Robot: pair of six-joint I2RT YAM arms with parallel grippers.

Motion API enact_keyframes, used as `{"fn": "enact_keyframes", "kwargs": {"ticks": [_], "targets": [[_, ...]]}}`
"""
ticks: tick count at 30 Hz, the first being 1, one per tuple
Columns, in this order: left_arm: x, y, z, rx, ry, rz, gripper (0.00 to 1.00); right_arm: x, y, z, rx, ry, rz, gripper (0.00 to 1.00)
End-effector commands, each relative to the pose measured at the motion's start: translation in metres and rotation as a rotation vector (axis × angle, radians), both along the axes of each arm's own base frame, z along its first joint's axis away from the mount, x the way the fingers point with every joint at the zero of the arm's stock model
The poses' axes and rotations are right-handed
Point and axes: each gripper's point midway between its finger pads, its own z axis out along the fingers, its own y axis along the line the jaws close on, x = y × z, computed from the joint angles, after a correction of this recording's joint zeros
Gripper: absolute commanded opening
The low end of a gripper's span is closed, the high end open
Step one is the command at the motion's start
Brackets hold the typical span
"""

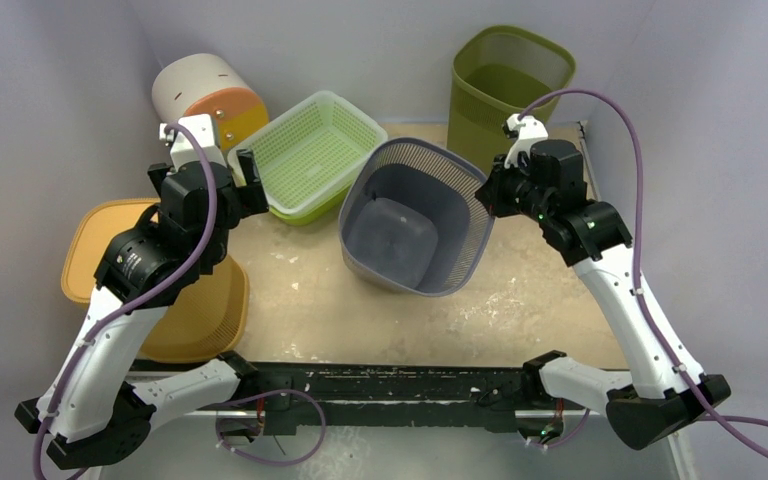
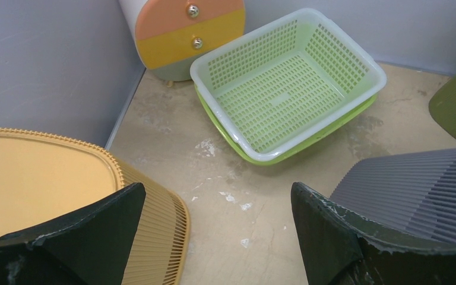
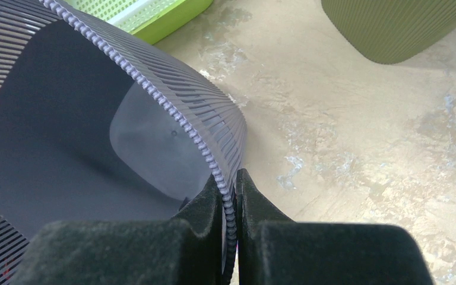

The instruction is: Turn the large container upside down

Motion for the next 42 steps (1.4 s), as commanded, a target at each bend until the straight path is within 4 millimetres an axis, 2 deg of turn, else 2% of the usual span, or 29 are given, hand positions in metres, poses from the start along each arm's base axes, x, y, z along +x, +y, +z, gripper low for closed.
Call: {"fn": "enact_keyframes", "kwargs": {"ticks": [1, 2, 4, 5, 9, 12, 15, 16, 19, 20, 22, 25, 31, 35, 39, 42], "targets": [[0.004, -0.003, 0.006, -0.017, -0.032, -0.006, 0.9, 0.021, 0.01, 0.064, 0.142, -0.211, -0.035, 0.0], [0.005, -0.004, 0.005, -0.014, -0.028, -0.007, 0.9, 0.022, 0.009, 0.064, 0.138, -0.21, -0.044, 0.01], [0.005, -0.005, 0.003, -0.01, -0.023, -0.009, 0.9, 0.025, 0.007, 0.061, 0.129, -0.207, -0.059, 0.15], [0.005, -0.005, 0.002, -0.009, -0.02, -0.01, 0.9, 0.026, 0.006, 0.06, 0.125, -0.204, -0.061, 0.18], [0.004, -0.004, -0.001, -0.003, -0.016, -0.009, 0.9, 0.029, 0.007, 0.053, 0.117, -0.19, -0.065, 0.27], [0.003, -0.002, -0.002, 0.003, -0.015, -0.005, 0.9, 0.031, 0.007, 0.051, 0.115, -0.187, -0.069, 0.29], [0.002, -0.001, -0.002, 0.006, -0.017, -0.002, 0.9, 0.03, 0.007, 0.057, 0.107, -0.204, -0.058, 0.39], [0.002, -0.001, -0.002, 0.006, -0.017, -0.003, 0.9, 0.029, 0.008, 0.061, 0.096, -0.213, -0.049, 0.43], [0.002, 0.0, -0.003, 0.006, -0.016, 0.001, 0.9, 0.024, 0.012, 0.081, 0.044, -0.268, -0.041, 0.77], [0.002, 0.0, -0.004, 0.006, -0.016, 0.001, 0.9, 0.021, 0.016, 0.088, 0.03, -0.287, -0.032, 0.85], [0.002, 0.0, -0.005, 0.0, -0.018, 0.004, 0.9, 0.015, 0.028, 0.098, 0.013, -0.312, 0.013, 0.86], [0.003, -0.001, -0.007, -0.004, -0.018, 0.003, 0.9, 0.006, 0.062, 0.099, 0.02, -0.3, 0.155, 0.89], [0.003, -0.001, -0.003, -0.007, -0.02, 0.005, 0.9, -0.013, 0.129, 0.083, 0.011, -0.26, 0.297, 0.89], [0.002, 0.0, -0.002, -0.007, -0.021, 0.009, 0.9, -0.029, 0.175, 0.074, 0.036, -0.246, 0.398, 0.85], [0.0, 0.002, -0.003, 0.0, -0.017, 0.012, 0.9, -0.046, 0.204, 0.067, 0.03, -0.238, 0.489, 0.79], [-0.003, 0.006, -0.004, 0.007, -0.018, 0.024, 0.9, -0.056, 0.217, 0.063, 0.029, -0.228, 0.546, 0.74]]}}
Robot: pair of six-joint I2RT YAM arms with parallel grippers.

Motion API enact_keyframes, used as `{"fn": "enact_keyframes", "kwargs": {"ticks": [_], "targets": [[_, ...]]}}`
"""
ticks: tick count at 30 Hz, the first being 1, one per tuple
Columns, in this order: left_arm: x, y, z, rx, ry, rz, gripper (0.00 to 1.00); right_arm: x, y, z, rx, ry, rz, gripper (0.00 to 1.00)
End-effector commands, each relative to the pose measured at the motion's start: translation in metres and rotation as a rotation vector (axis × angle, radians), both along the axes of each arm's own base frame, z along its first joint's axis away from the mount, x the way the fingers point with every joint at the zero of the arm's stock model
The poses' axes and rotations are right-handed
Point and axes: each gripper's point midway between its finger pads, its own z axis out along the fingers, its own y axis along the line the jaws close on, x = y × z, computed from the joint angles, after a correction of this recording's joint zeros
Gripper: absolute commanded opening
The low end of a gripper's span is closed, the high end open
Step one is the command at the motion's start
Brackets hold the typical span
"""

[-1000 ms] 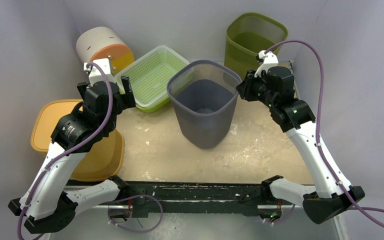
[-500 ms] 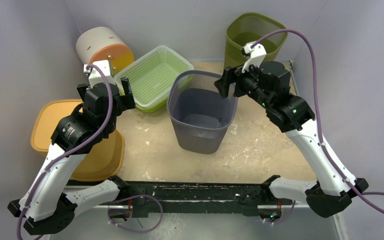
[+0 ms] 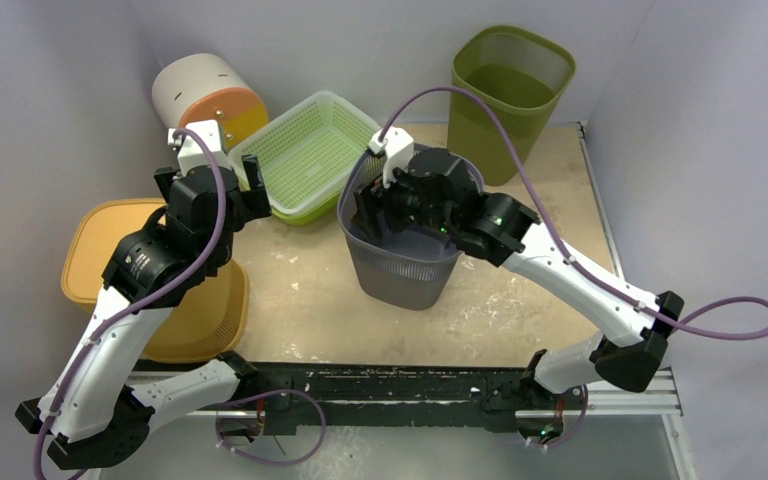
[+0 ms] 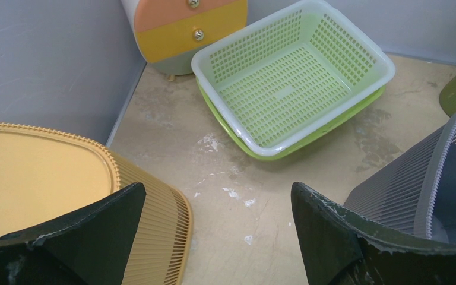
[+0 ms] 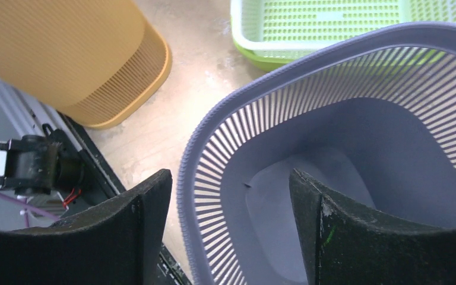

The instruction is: Turn the large container upside down

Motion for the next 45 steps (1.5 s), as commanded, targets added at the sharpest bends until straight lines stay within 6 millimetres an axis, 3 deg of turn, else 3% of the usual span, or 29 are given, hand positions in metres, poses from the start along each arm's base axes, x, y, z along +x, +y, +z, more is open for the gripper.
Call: {"fn": "enact_keyframes", "kwargs": {"ticks": [1, 9, 20, 23, 28, 31, 34, 36, 37, 38, 40, 42, 45], "targets": [[-0.004, 0.008, 0.009, -0.005, -0.037, 0.026, 0.9, -0.014, 0.015, 0.038, 0.086, -0.072, 0.069, 0.73], [-0.006, 0.009, 0.005, -0.01, -0.035, 0.026, 0.9, -0.014, 0.03, 0.008, 0.047, -0.024, 0.08, 0.65], [-0.011, 0.014, 0.018, -0.019, -0.06, 0.03, 0.9, -0.008, 0.052, -0.03, -0.011, 0.042, 0.019, 0.59], [-0.011, 0.013, 0.017, -0.019, -0.057, 0.025, 0.9, 0.002, 0.046, -0.036, -0.038, 0.038, -0.057, 0.48], [-0.015, 0.017, 0.021, -0.026, -0.067, 0.026, 0.9, 0.006, 0.039, -0.035, -0.051, 0.049, -0.119, 0.17], [-0.017, 0.018, 0.027, -0.034, -0.075, 0.025, 0.9, 0.004, 0.04, -0.022, 0.002, 0.056, -0.128, 0.0], [-0.021, 0.019, 0.038, -0.047, -0.09, 0.02, 0.9, -0.007, 0.05, 0.007, 0.148, 0.042, -0.066, 0.0], [-0.023, 0.021, 0.046, -0.055, -0.102, 0.017, 0.9, -0.017, 0.058, 0.05, 0.349, -0.006, 0.0, 0.0], [-0.024, 0.022, 0.05, -0.057, -0.108, 0.019, 0.9, -0.025, 0.056, 0.062, 0.416, -0.009, 0.025, 0.0], [-0.025, 0.023, 0.054, -0.061, -0.114, 0.018, 0.9, -0.032, 0.053, 0.094, 0.55, -0.05, 0.056, 0.0], [-0.027, 0.024, 0.062, -0.068, -0.126, 0.018, 0.9, -0.045, 0.045, 0.123, 0.718, -0.073, 0.092, 0.0], [-0.029, 0.026, 0.066, -0.069, -0.13, 0.02, 0.9, -0.054, 0.037, 0.14, 0.862, -0.076, 0.118, 0.0], [-0.03, 0.027, 0.072, -0.067, -0.13, 0.018, 0.9, -0.064, 0.028, 0.145, 1.022, -0.048, 0.145, 0.0]]}}
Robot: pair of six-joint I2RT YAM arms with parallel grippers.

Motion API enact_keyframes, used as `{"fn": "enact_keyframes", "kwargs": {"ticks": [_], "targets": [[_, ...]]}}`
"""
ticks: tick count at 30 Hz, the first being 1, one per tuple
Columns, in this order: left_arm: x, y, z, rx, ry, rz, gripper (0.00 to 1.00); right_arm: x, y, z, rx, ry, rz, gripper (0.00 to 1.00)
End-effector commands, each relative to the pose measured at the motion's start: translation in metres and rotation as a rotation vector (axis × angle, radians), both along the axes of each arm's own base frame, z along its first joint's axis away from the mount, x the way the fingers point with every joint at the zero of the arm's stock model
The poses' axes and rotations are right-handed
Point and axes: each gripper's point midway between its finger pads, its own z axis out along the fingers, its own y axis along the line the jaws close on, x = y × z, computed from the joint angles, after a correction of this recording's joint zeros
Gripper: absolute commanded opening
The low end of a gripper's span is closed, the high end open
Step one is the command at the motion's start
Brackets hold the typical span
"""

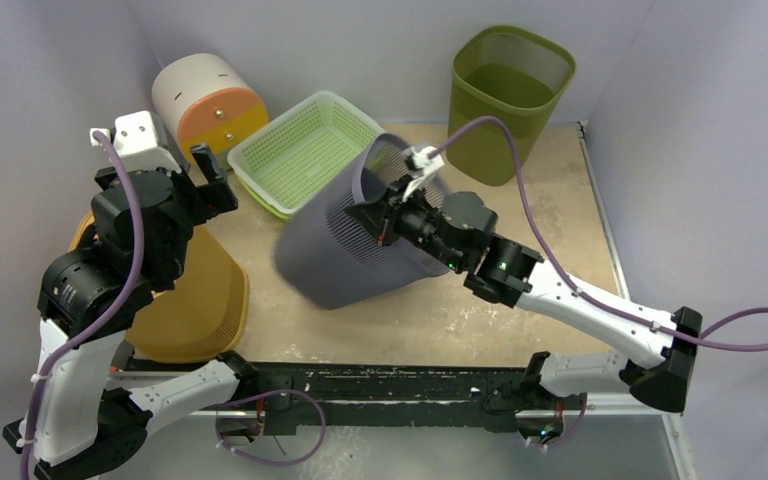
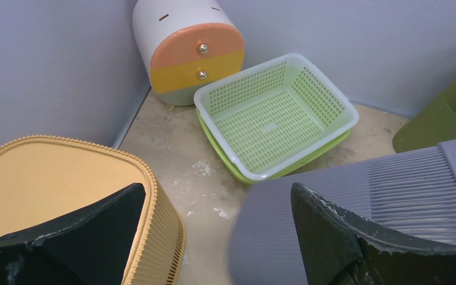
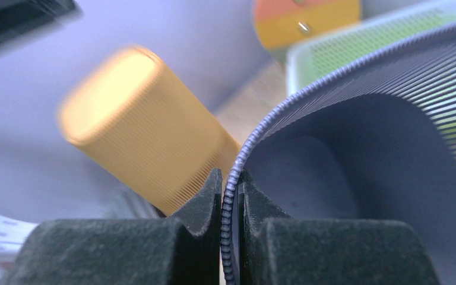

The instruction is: Turn the large container upside down

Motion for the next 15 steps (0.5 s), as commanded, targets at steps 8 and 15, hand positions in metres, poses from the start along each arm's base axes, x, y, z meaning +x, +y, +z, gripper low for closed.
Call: {"fn": "enact_keyframes", "kwargs": {"ticks": [8, 15], "targets": [[-0.005, 0.005, 0.02, 0.013, -0.011, 0.002, 0.9, -0.043, -0.01, 0.071, 0.739, -0.006, 0.184, 0.0], [0.0, 0.002, 0.01, 0.027, 0.008, 0.004, 0.9, -0.033, -0.015, 0.006, 0.673, 0.111, 0.106, 0.0]]}}
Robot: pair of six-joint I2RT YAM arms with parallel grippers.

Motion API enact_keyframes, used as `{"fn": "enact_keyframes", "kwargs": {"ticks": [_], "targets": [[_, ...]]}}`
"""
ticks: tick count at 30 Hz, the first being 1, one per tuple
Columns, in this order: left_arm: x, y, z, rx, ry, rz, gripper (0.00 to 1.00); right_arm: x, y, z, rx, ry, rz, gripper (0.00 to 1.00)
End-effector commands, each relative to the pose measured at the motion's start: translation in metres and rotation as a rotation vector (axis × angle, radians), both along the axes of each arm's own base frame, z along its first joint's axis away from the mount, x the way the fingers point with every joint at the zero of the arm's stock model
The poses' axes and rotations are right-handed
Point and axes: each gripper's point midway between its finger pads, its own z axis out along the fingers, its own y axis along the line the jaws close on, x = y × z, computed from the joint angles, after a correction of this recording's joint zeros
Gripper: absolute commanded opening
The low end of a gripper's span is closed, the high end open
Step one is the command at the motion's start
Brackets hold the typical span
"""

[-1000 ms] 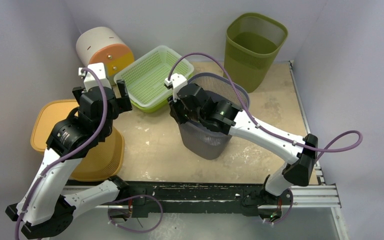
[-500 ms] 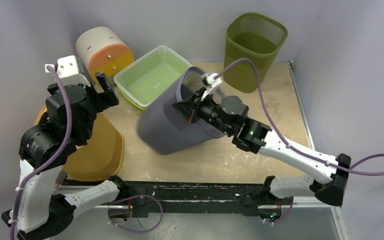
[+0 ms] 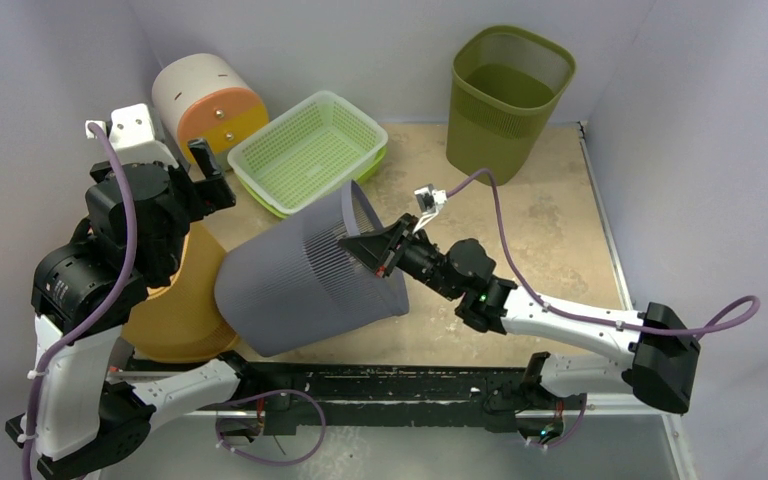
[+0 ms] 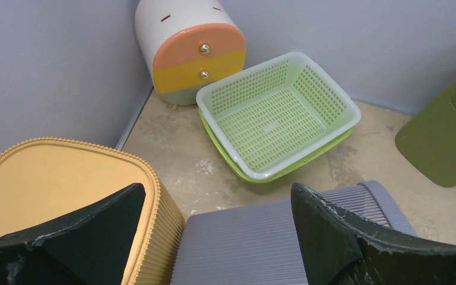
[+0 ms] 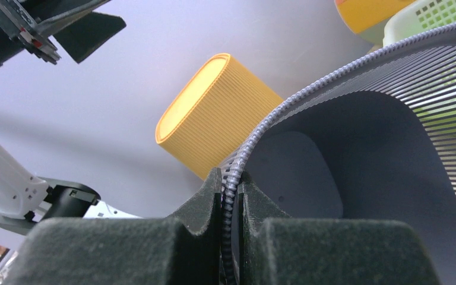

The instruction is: Turn the large container upside down

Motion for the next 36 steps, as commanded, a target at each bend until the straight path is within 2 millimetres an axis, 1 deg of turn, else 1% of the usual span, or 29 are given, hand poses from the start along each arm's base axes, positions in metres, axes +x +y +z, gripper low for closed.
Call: {"fn": "enact_keyframes", "kwargs": {"ticks": [1, 3, 5, 7, 11, 13, 17, 19, 20, 21, 23, 26, 28, 29, 30, 32, 34, 36], "targets": [[0.002, 0.0, -0.003, 0.024, 0.005, 0.004, 0.9, 0.001, -0.031, 0.038, 0.184, -0.03, -0.078, 0.0], [0.004, -0.001, -0.003, 0.025, 0.004, 0.003, 0.9, 0.007, -0.04, 0.023, 0.133, -0.004, -0.132, 0.0], [0.005, -0.003, -0.005, 0.024, 0.006, -0.002, 0.9, 0.013, -0.051, 0.003, 0.064, 0.035, -0.192, 0.0], [0.007, -0.004, -0.008, 0.025, 0.01, -0.006, 0.9, 0.019, -0.062, -0.019, 0.007, 0.075, -0.246, 0.0], [0.01, -0.007, -0.015, 0.03, 0.021, -0.006, 0.9, 0.027, -0.076, -0.067, -0.096, 0.15, -0.304, 0.0], [0.011, -0.008, -0.018, 0.035, 0.026, -0.004, 0.9, 0.03, -0.081, -0.091, -0.122, 0.195, -0.312, 0.0], [0.014, -0.011, -0.024, 0.041, 0.038, -0.007, 0.9, 0.033, -0.084, -0.139, -0.176, 0.288, -0.285, 0.0], [0.015, -0.011, -0.027, 0.046, 0.043, -0.006, 0.9, 0.032, -0.085, -0.152, -0.175, 0.309, -0.264, 0.0], [0.016, -0.011, -0.028, 0.049, 0.046, -0.001, 0.9, 0.031, -0.084, -0.155, -0.168, 0.313, -0.255, 0.0], [0.016, -0.011, -0.029, 0.054, 0.05, 0.001, 0.9, 0.032, -0.084, -0.155, -0.163, 0.311, -0.253, 0.02], [0.017, -0.011, -0.031, 0.058, 0.056, 0.003, 0.9, 0.033, -0.082, -0.152, -0.163, 0.288, -0.241, 0.0], [0.018, -0.012, -0.03, 0.056, 0.053, 0.003, 0.9, 0.036, -0.078, -0.13, -0.118, 0.226, -0.223, 0.0], [0.019, -0.012, -0.03, 0.055, 0.052, 0.002, 0.9, 0.038, -0.074, -0.105, -0.038, 0.17, -0.202, 0.0], [0.019, -0.013, -0.029, 0.055, 0.052, 0.002, 0.9, 0.038, -0.074, -0.082, 0.038, 0.123, -0.189, 0.0], [0.019, -0.013, -0.029, 0.056, 0.054, 0.003, 0.9, 0.038, -0.073, -0.065, 0.093, 0.085, -0.178, 0.0], [0.02, -0.014, -0.027, 0.056, 0.055, 0.0, 0.9, 0.039, -0.069, -0.037, 0.182, 0.024, -0.16, 0.0], [0.021, -0.015, -0.023, 0.056, 0.055, -0.003, 0.9, 0.039, -0.066, -0.012, 0.271, -0.034, -0.139, 0.0], [0.022, -0.015, -0.021, 0.063, 0.061, 0.0, 0.9, 0.04, -0.064, 0.006, 0.365, -0.065, -0.115, 0.0]]}}
